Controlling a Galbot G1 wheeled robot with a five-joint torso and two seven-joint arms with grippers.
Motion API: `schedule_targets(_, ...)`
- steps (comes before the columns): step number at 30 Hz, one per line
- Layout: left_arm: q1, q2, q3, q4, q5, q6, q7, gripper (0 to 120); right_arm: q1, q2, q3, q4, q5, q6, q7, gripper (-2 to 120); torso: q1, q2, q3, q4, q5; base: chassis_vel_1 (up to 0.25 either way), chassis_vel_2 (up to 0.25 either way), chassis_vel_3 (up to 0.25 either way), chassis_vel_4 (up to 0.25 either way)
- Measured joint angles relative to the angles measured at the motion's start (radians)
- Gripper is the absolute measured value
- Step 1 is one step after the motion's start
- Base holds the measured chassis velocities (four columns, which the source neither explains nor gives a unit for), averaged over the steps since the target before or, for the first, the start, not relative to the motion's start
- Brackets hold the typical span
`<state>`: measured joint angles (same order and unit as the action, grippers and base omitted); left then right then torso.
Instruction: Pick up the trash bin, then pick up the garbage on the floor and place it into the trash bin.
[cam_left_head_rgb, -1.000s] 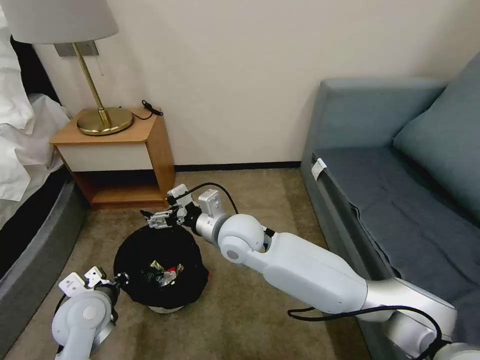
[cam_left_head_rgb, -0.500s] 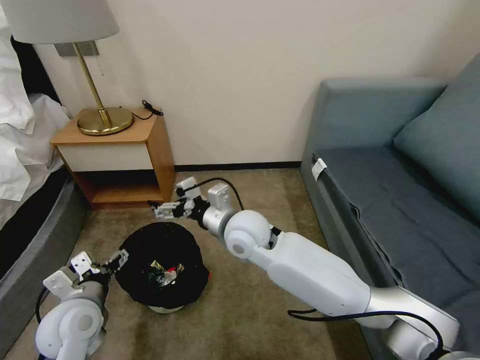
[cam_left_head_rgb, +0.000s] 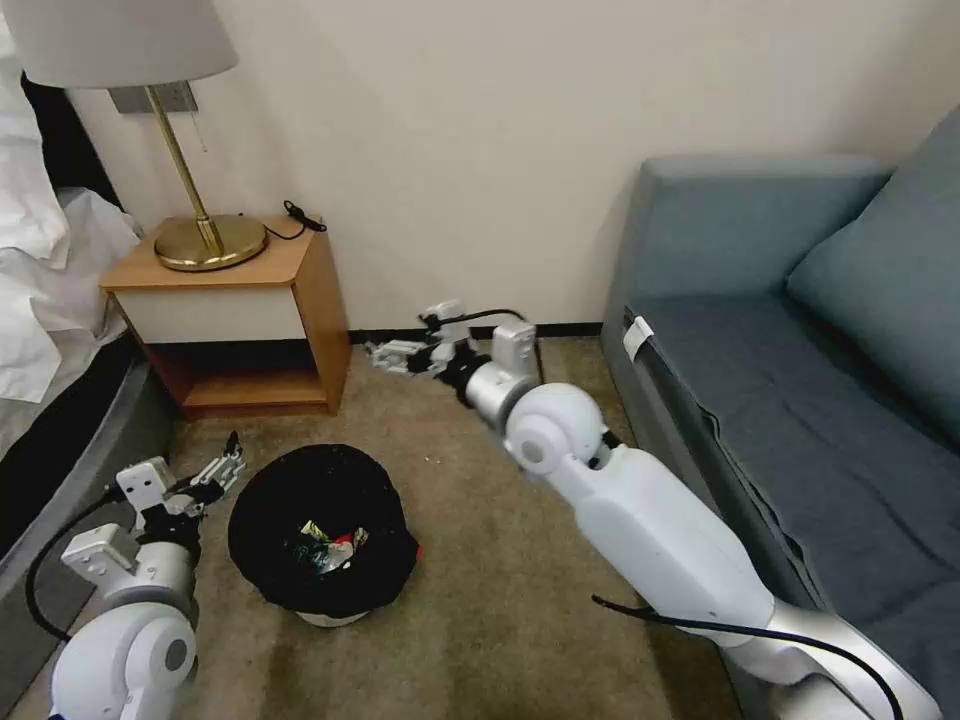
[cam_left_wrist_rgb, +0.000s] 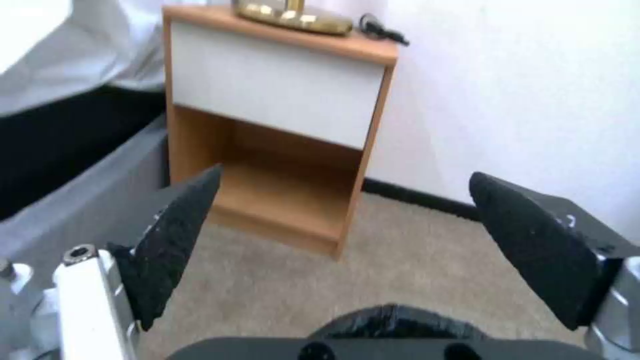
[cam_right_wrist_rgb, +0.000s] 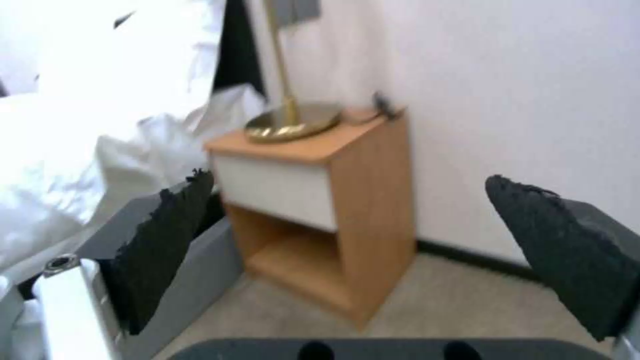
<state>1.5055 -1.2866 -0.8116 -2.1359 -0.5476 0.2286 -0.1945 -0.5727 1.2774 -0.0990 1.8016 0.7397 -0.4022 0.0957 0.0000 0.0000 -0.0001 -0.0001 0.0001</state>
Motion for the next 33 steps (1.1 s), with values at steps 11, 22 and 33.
schedule_targets(11,-0.010,-0.012,0.008,-0.006,0.046,-0.022,0.021,100,-0.086,0.051,0.221,-0.007,-0.236,0.055,-0.159,100,0.000,0.000,0.000,0.0001,-0.0001,0.000,0.000,0.000,0.000)
schedule_targets(22,-0.021,-0.019,0.024,0.001,0.095,-0.031,0.001,100,-0.163,0.069,0.347,0.017,-0.386,0.084,-0.203,100,0.000,0.000,0.000,0.0001,0.0000,0.000,0.000,0.000,0.000)
schedule_targets(33,-0.024,-0.024,0.056,0.008,0.124,-0.036,-0.005,100,-0.277,0.070,0.478,0.042,-0.474,0.136,-0.240,100,0.000,0.000,0.000,0.0000,0.0000,0.000,0.000,0.000,0.000)
